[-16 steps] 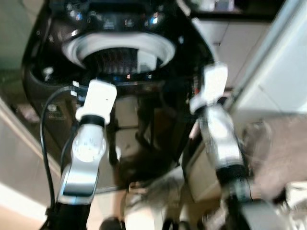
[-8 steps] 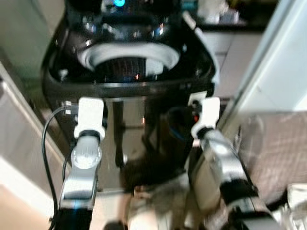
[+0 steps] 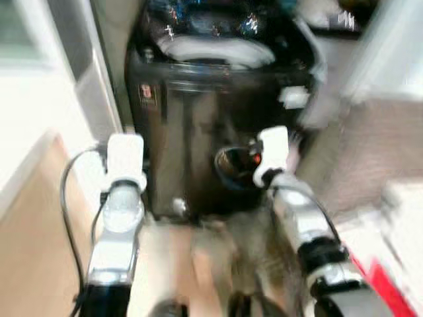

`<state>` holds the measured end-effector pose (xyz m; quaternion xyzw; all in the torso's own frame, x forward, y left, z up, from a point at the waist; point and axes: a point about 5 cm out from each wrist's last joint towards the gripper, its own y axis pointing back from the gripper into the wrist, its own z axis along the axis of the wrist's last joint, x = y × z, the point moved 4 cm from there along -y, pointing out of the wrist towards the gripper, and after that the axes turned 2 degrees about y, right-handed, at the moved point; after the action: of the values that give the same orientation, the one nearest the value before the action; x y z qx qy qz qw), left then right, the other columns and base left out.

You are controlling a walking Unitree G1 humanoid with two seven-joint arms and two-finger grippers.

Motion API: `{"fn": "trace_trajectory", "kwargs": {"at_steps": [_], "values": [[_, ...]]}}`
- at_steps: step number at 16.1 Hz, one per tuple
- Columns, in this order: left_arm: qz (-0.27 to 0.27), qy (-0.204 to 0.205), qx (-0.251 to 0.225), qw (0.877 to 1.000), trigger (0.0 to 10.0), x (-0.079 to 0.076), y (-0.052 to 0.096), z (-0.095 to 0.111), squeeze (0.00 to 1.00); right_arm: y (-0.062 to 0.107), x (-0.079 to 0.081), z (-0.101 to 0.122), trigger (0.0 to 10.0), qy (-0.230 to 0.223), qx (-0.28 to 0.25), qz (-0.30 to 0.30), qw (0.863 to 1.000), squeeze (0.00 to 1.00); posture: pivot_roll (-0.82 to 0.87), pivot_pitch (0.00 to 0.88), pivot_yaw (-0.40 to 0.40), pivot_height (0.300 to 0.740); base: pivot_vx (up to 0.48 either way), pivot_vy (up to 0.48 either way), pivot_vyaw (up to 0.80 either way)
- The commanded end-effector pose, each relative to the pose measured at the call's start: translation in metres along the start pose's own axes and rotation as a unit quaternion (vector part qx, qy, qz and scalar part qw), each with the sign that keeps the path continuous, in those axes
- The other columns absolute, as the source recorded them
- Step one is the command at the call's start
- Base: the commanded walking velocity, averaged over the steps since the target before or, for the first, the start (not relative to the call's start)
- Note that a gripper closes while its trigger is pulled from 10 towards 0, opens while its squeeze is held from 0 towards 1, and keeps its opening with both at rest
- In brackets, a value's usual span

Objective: Clothes washing

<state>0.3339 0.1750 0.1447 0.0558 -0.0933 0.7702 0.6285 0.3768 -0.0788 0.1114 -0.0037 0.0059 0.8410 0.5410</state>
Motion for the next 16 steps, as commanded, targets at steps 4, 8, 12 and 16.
{"fn": "trace_trajectory", "kwargs": {"at_steps": [4, 8, 12, 16], "values": [[-0.021, 0.0, -0.019, 1.0, 10.0, -0.006, -0.005, 0.008, 0.0, 0.001, -0.013, 0.011, 10.0, 0.024, -0.026, -0.031, 0.999, 0.0, -0.02, 0.0, -0.035, 0.731, 0.0, 0.0, -0.6], [-0.041, -0.019, -0.017, 0.999, 10.0, -0.008, -0.006, 0.004, 0.0, 0.006, -0.023, 0.01, 10.0, 0.037, -0.034, -0.062, 0.997, 0.0, -0.03, 0.0, -0.015, 0.731, 0.0, 0.0, -0.63], [-0.07, -0.02, -0.025, 0.997, 10.0, -0.014, -0.007, 0.005, 0.0, 0.009, -0.028, 0.009, 10.0, 0.04, -0.038, -0.081, 0.995, 0.0, -0.04, 0.0, -0.003, 0.731, 0.0, 0.0, -0.64], [-0.105, -0.009, -0.022, 0.994, 10.0, -0.021, -0.009, 0.004, 0.0, 0.012, -0.035, 0.006, 10.0, 0.046, -0.036, -0.104, 0.993, 0.0, -0.04, 0.0, 0.003, 0.731, 0.0, 0.0, -0.64]]}}
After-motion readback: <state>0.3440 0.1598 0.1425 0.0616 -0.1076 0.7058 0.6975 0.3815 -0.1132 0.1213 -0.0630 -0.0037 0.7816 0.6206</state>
